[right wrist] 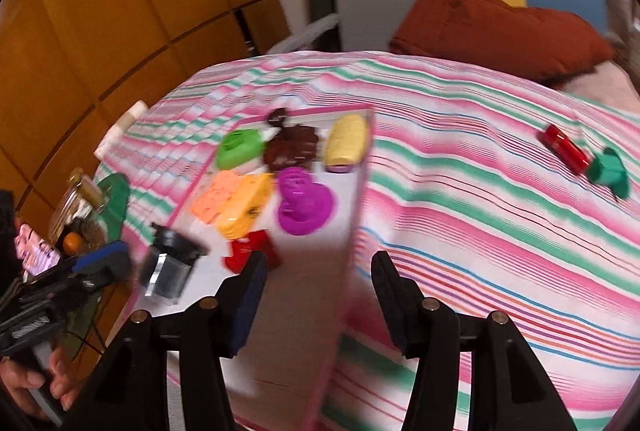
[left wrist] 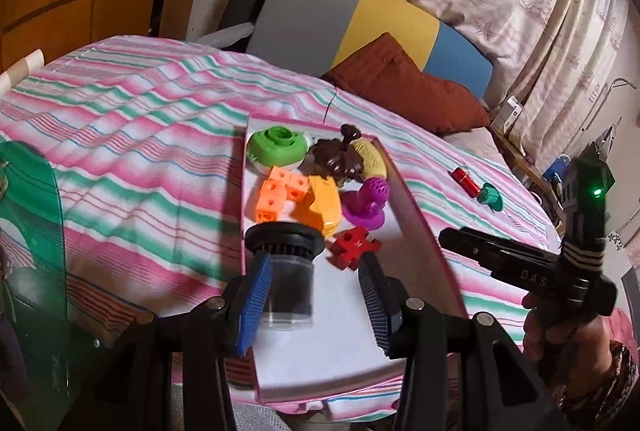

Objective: Organize rigid objects
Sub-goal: 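Set the cylinder down in the tray and open the left tool, then move both tools to the red capsule and green suction toy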

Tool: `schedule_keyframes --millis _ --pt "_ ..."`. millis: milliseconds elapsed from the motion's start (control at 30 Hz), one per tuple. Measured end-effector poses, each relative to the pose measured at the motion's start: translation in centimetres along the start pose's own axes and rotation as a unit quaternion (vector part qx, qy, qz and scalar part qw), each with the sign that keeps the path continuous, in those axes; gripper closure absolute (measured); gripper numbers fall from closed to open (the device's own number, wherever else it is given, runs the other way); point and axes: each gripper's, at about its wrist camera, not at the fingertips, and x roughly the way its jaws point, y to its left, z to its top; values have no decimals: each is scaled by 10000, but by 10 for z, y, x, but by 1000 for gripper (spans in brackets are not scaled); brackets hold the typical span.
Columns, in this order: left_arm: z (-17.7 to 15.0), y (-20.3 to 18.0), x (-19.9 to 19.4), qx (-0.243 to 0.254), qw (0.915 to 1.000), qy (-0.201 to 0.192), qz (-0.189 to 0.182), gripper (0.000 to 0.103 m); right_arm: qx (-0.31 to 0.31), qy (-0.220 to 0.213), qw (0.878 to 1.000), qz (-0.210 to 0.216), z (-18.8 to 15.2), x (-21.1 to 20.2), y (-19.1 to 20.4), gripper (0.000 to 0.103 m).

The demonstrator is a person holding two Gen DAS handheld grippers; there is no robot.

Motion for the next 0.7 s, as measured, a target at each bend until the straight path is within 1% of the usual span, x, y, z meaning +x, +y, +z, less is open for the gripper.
schedule_keyframes --millis 167,400,533,633,700 --pt "5 -11 -2 63 9999 -34 -103 58 322 184 9984 -426 3 -2 -44 48" --pt "6 -37 0 357 9991 -18 -218 58 369 326 9932 -1052 6 -9 -97 48" --pt "6 -55 2 553 9980 45 -291 58 284 302 9891 -1409 11 -13 -124 48" --pt "6 -75 7 768 9961 157 -401 58 240 269 9845 -1718 14 -14 -143 48" --pt "6 -90 12 943 9941 232 -483 58 282 225 9821 -1851 15 -16 -155 48"
